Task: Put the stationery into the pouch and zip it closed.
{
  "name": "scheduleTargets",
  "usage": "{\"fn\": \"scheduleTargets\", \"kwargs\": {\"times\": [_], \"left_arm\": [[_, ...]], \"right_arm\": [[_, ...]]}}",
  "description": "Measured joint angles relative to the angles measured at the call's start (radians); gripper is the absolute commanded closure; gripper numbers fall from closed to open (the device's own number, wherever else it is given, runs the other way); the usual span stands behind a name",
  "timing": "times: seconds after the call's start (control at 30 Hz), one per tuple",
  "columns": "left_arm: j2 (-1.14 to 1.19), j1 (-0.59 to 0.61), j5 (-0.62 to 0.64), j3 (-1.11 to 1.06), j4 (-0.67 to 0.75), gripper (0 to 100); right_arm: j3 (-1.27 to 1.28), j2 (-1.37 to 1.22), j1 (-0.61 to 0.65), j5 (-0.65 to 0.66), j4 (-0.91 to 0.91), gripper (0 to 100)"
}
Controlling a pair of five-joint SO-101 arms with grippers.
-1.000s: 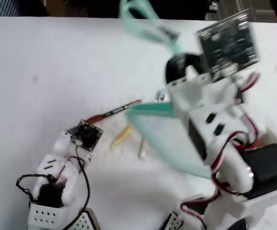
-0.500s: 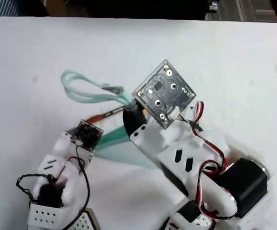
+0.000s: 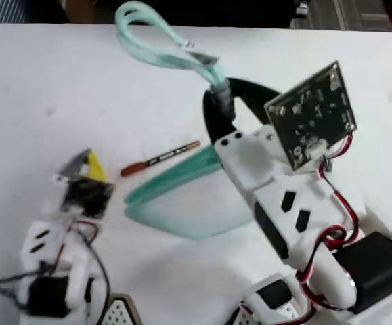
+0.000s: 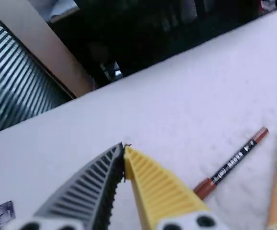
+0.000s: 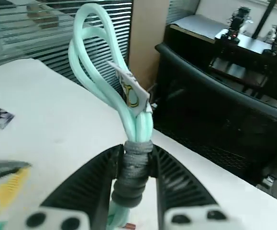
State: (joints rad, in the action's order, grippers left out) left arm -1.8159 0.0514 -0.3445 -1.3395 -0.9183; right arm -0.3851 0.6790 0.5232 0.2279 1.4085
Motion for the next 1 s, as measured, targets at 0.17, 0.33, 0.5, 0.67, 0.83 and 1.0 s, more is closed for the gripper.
{"fn": "scheduleTargets", "kwargs": {"times": [0.17,0.33,0.5,0.67,0.83,1.0], "left_arm": [[-0.014,0.021,0.049,0.311,-0.115,98],[-0.017,-0.051,0.133,0.574,-0.181,98],[-0.018,-0.207,0.144,0.686,-0.270,98],[-0.018,-0.373,0.144,0.628,-0.298,98],[-0.018,-0.384,0.097,0.477,-0.239,98],[-0.018,-0.387,0.060,0.436,-0.227,98]], "right_arm": [[-0.005,0.002,-0.028,-0.120,-0.009,98.2],[-0.005,0.002,-0.028,-0.207,0.003,98.2],[-0.005,0.002,-0.028,-0.218,0.057,98.2],[-0.005,0.002,0.008,-0.218,0.097,98.2],[-0.005,0.002,0.084,-0.218,0.106,98.1],[-0.005,-0.003,0.150,-0.158,0.064,98.2]]}}
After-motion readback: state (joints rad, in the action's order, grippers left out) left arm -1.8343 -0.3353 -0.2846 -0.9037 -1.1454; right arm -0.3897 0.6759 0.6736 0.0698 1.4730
